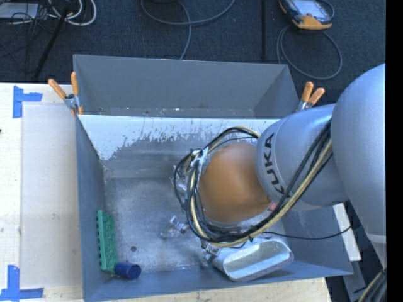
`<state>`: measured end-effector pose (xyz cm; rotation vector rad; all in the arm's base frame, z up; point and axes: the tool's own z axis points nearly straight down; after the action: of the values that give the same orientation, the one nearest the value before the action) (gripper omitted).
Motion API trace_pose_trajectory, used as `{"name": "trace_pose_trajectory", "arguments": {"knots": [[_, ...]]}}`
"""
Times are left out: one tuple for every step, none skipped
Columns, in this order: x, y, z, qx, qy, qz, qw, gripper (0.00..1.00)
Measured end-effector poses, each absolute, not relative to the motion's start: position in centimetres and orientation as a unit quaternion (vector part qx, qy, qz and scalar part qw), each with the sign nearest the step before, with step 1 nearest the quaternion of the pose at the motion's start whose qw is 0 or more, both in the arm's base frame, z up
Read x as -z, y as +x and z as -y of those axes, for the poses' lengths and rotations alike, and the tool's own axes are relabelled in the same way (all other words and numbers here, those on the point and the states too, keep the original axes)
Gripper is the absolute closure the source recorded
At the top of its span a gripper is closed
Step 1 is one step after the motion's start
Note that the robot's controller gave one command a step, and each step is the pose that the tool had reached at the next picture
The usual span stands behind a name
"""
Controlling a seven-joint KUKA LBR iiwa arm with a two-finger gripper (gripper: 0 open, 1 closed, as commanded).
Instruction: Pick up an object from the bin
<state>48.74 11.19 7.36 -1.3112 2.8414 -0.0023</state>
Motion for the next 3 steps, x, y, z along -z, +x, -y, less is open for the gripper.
{"name": "trace_pose_trajectory", "arguments": {"knots": [[-19.1, 52.3, -7.6, 0.002, -0.464, -0.886, 0.004, 0.0], [-15.8, 48.3, -1.9, -0.001, -0.552, -0.834, -0.003, 0.0], [-7.6, 51.4, -0.4, 0.0, -0.454, -0.891, 0.0, 0.0]]}}
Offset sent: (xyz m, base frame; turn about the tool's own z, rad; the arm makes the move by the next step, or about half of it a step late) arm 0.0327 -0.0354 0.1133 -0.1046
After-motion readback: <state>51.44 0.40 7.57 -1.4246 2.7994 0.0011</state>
